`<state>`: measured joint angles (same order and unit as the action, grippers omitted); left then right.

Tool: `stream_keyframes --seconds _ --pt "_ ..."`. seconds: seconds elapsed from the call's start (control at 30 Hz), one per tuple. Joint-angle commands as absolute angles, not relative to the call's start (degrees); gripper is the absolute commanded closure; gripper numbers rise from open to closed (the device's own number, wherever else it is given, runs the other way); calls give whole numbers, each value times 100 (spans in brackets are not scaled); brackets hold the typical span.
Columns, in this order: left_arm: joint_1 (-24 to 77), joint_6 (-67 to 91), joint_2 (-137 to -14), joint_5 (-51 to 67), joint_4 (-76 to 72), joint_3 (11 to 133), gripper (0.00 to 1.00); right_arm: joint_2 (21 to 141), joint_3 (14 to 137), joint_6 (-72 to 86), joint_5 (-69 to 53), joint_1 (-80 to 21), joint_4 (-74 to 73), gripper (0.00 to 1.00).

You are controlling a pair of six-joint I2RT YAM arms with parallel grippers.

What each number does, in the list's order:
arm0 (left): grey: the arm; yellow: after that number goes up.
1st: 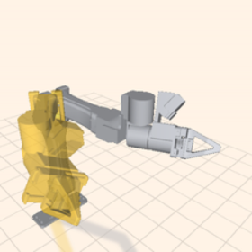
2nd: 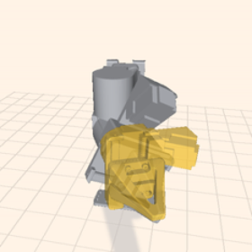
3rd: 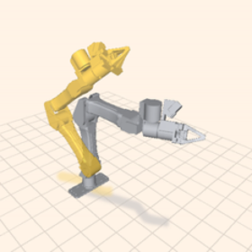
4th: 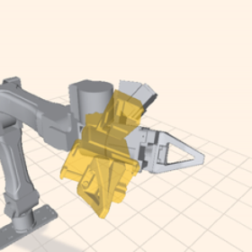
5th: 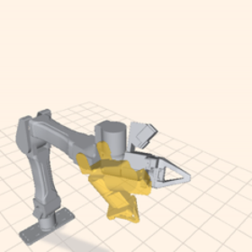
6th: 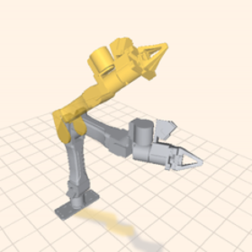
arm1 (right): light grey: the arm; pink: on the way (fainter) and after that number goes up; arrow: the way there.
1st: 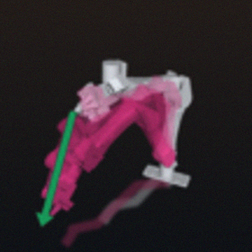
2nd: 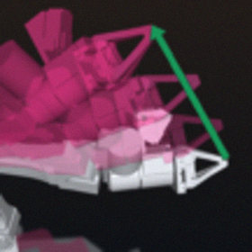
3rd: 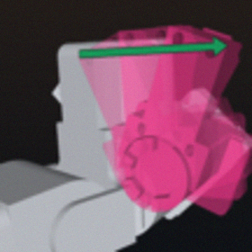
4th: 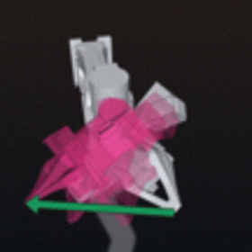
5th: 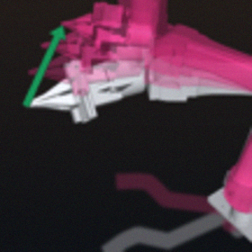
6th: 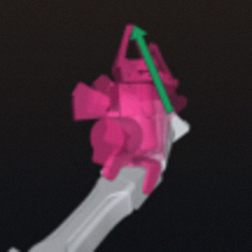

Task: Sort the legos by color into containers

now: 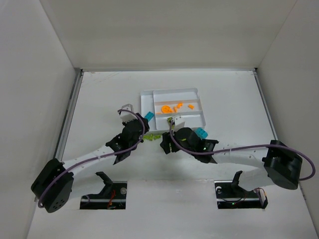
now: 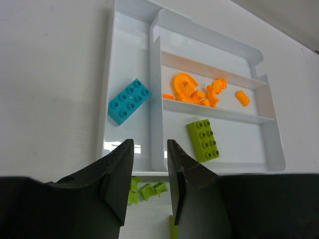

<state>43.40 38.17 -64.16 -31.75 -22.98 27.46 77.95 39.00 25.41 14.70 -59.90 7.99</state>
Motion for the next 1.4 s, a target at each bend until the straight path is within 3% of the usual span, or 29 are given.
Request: stream_keyframes --seconds 0.0,0.2,0.3,0.37,0.53,0.7,0.9,1.37 --pt "4355 3955 -5943 -3243 -1926 2462 70 7770 4385 2549 1933 -6314 809 32" --pt "4267 4157 -5265 -3243 -1310 1952 72 8322 5219 2391 2021 -6499 493 62" --pt "4258 4166 -5010 -3278 -1073 1723 76 8840 5615 2478 2039 -6499 475 66" --pt "4215 4245 -4931 -3252 -1002 1591 78 9279 5896 2662 2039 -6499 422 65" --pt "4109 4359 -4764 -3199 -914 1363 78 10001 6310 3242 2232 -6473 124 50" --pt "3889 4430 -4623 -2963 -993 1187 73 10502 6486 3744 2320 -6447 -44 47" --pt "3617 4289 -4649 -2479 -1239 1063 65 10915 6653 4104 2548 -6341 -185 48" --pt "3529 4324 -4667 -2109 -1327 914 59 11408 7066 4192 3322 -6288 -396 60"
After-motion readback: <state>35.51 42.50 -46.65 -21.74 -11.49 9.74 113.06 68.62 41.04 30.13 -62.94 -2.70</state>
